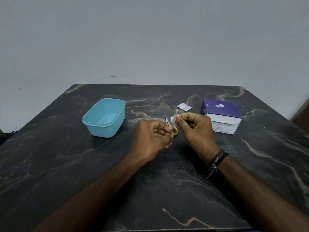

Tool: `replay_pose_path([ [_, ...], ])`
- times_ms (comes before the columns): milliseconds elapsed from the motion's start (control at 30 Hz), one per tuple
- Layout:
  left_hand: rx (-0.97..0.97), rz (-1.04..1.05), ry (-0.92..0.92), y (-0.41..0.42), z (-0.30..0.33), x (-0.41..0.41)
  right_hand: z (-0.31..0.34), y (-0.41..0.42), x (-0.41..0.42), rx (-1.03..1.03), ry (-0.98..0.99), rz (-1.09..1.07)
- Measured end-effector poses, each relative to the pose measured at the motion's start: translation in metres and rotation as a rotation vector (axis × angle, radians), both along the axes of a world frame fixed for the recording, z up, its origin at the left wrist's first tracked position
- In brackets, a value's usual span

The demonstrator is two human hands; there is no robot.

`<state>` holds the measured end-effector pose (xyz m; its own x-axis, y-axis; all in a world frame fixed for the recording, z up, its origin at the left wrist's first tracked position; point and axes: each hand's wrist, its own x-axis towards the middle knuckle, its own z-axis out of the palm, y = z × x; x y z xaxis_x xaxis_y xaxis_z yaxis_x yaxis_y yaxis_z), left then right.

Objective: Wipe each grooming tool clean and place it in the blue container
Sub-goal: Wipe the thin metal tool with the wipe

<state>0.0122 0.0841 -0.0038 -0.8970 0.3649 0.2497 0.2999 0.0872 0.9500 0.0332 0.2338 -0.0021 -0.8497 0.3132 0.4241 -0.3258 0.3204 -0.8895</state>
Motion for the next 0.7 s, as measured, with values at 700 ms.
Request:
replay_pose_path([
  [700,-0.096,0.035,0.053,0.0036,-0.0019,0.0051,0.0013,0.0063,-0.0055,-0.059,-0.001,-0.127],
])
